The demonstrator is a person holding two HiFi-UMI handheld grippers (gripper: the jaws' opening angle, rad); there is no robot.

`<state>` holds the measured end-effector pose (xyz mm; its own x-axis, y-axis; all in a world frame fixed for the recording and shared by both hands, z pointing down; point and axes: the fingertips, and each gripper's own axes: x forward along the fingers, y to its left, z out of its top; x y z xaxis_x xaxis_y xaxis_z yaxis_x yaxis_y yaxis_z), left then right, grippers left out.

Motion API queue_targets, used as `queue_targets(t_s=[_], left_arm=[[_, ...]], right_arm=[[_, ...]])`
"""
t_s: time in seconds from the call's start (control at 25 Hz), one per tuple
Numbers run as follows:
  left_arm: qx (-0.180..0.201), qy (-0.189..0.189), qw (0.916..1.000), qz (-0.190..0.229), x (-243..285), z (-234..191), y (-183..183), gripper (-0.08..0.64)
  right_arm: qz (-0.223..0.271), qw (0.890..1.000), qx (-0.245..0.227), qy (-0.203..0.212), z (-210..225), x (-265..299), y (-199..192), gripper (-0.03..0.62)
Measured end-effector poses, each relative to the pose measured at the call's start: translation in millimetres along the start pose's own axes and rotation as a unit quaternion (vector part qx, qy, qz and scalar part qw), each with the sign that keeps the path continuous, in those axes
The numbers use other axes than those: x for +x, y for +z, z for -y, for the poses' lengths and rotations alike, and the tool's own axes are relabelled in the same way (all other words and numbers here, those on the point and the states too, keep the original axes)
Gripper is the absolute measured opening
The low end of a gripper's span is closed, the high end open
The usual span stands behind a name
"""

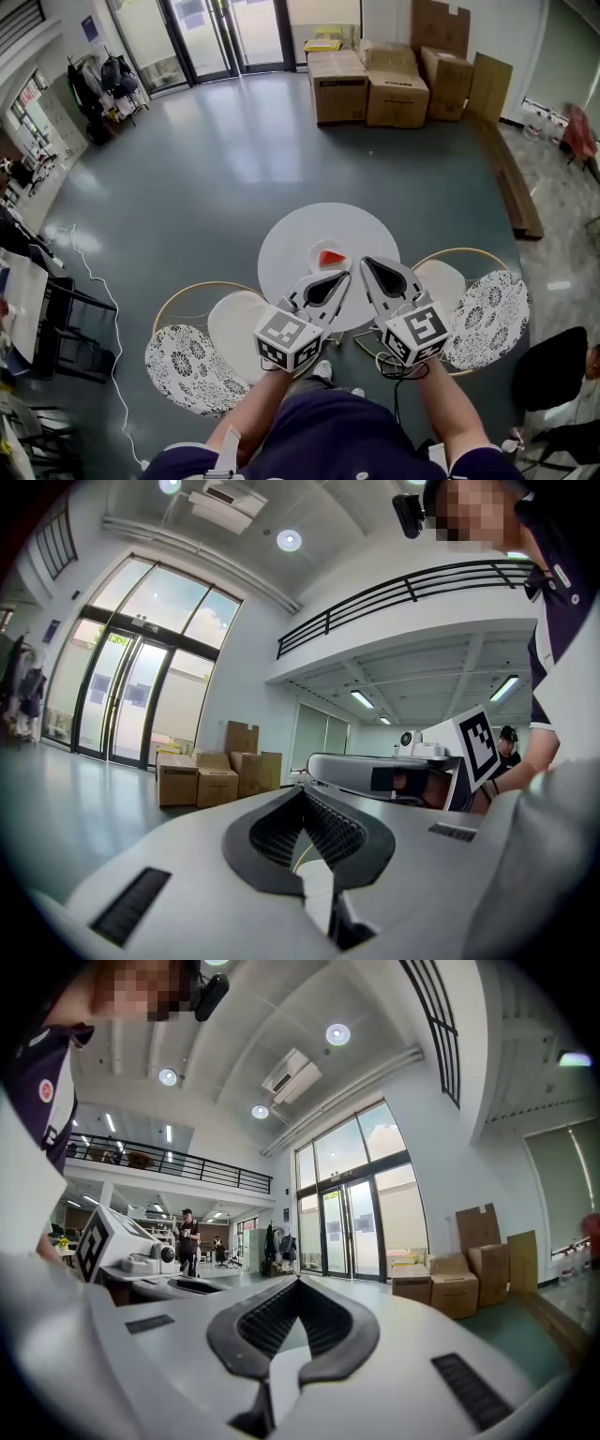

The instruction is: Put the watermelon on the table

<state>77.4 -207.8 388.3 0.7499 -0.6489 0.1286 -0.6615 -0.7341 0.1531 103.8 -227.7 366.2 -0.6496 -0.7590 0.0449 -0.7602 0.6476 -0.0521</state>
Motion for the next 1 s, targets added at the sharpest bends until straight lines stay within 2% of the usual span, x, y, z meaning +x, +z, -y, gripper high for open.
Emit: queue_targets(t_s=[1.0], left_arm=[[0.005,0.004,1.0,-0.003,-4,18,3,0.005]], right_arm=[[0.019,1.0,0.016,0.019,-2,-11,17,0.005]])
